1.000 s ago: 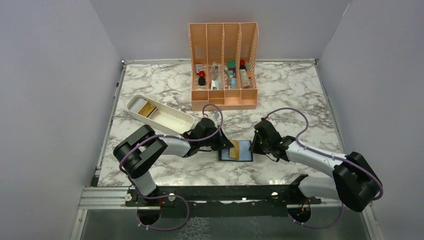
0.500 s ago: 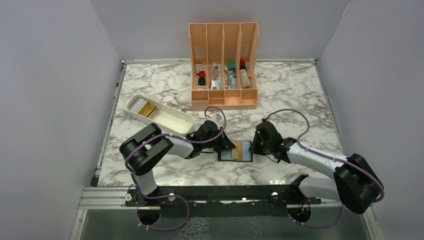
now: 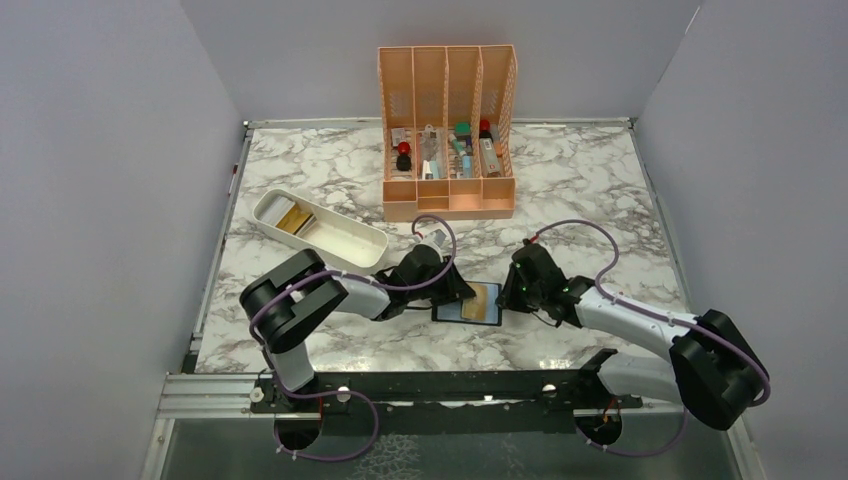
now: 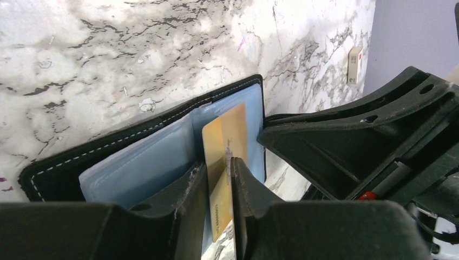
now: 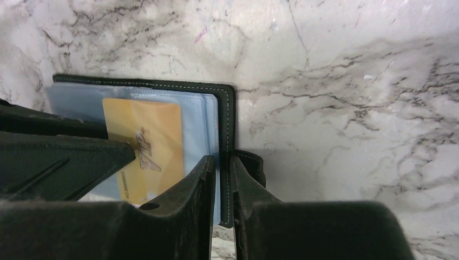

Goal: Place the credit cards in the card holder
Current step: Insert the credit card into the card holder.

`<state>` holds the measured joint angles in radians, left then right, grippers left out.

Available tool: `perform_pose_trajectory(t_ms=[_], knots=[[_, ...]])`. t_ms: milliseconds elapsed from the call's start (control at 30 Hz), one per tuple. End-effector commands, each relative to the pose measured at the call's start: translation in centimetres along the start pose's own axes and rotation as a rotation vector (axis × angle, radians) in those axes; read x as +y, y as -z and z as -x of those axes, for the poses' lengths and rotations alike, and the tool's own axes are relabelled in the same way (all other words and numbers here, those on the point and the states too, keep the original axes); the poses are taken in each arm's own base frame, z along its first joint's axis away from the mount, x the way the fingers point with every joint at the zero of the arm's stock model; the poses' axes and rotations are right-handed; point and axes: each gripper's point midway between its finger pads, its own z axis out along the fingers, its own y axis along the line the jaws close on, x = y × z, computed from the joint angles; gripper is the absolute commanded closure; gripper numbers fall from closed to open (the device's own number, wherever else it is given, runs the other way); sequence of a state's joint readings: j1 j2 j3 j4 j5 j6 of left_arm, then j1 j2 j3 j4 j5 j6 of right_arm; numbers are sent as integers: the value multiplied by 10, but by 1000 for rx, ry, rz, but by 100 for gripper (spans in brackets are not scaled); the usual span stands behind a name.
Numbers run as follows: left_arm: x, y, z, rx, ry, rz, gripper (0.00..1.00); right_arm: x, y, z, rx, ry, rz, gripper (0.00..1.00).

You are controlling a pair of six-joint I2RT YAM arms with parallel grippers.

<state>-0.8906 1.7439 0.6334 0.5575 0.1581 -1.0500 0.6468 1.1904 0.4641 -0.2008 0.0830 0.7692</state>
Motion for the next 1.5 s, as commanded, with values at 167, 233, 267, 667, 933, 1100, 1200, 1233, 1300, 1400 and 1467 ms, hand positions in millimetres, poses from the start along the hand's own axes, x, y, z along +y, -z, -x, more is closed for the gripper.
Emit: perform_pose_trajectory(t_ms=[167, 233, 267, 667, 933, 1100, 1200, 1233, 1300, 1400, 1467], knots=[[5, 13, 11, -47, -88, 71, 66, -11, 8, -14, 50, 29, -35, 80], [8, 13, 12, -47, -107, 93, 66, -12, 8, -14, 49, 33, -40, 80], [8, 13, 14, -48, -116, 100, 66, -12, 8, -13, 47, 33, -42, 80], [2, 8, 7, -17, -137, 101, 66, -10, 1, -17, 68, 38, -35, 80], [-10, 4, -4, 15, -133, 73, 66, -10, -2, -19, 75, 37, -29, 80], [-16, 1, -5, 13, -137, 66, 66, -9, -4, -19, 73, 33, -25, 81], [-9, -6, -11, 36, -141, 84, 66, -7, -2, -16, 68, 34, -24, 81], [-9, -5, -11, 36, -144, 87, 66, -7, -1, -15, 64, 35, -26, 81], [-7, -2, -7, 23, -160, 108, 65, -8, 2, -10, 49, 35, -36, 81], [-9, 6, 5, -15, -197, 151, 65, -9, 8, -3, 20, 28, -56, 81], [-13, 10, 10, -34, -206, 151, 65, -8, 10, 0, 10, 24, -57, 81]])
